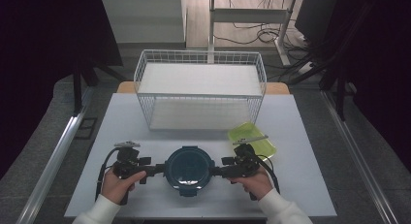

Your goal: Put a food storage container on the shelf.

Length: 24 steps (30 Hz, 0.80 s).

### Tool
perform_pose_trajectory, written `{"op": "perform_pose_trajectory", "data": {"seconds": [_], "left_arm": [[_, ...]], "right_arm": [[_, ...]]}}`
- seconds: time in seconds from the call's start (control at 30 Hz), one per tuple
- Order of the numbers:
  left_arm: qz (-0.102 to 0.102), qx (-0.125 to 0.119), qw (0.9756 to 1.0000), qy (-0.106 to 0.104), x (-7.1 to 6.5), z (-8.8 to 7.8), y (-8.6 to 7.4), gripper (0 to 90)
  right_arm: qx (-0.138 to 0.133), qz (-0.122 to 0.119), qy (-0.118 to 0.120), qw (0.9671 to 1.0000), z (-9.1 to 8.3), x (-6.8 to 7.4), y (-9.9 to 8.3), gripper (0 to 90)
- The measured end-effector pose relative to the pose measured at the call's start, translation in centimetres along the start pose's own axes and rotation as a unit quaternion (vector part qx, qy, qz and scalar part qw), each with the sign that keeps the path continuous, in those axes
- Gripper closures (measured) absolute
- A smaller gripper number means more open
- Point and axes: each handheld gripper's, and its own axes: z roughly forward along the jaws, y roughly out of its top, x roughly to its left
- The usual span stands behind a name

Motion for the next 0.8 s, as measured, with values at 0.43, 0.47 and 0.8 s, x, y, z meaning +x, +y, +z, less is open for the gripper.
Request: {"op": "perform_pose_trajectory", "data": {"seconds": [0.43,0.47,0.8], "left_arm": [[-0.021,0.032,0.9975,-0.060,0.8,2.5,0.7,18.1],[-0.021,0.034,0.9971,-0.064,0.8,2.5,0.6,18.0],[-0.045,0.040,0.9936,-0.095,1.8,2.9,0.0,18.2]], "right_arm": [[0.016,0.037,0.010,0.9991,1.9,-0.7,-0.4,18.6],[0.017,0.040,0.013,0.9990,2.0,-0.7,-0.4,18.8],[0.024,0.082,0.040,0.9955,3.1,-1.3,-0.5,18.7]]}}
